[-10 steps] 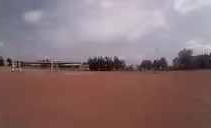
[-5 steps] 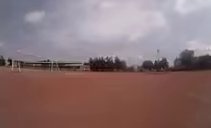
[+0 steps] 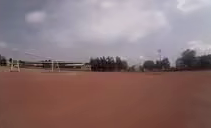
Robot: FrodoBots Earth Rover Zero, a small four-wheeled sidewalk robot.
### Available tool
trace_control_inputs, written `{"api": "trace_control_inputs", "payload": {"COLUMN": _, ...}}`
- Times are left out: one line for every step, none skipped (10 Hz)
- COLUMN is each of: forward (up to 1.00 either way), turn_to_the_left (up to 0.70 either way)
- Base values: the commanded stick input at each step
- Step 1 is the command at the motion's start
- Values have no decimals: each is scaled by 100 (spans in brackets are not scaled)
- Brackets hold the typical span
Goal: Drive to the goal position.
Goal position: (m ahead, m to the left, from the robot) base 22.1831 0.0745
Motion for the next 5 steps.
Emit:
{"api": "trace_control_inputs", "payload": {"forward": 70, "turn_to_the_left": 0}}
{"api": "trace_control_inputs", "payload": {"forward": 70, "turn_to_the_left": 0}}
{"api": "trace_control_inputs", "payload": {"forward": 70, "turn_to_the_left": 0}}
{"api": "trace_control_inputs", "payload": {"forward": 70, "turn_to_the_left": 0}}
{"api": "trace_control_inputs", "payload": {"forward": 70, "turn_to_the_left": 0}}
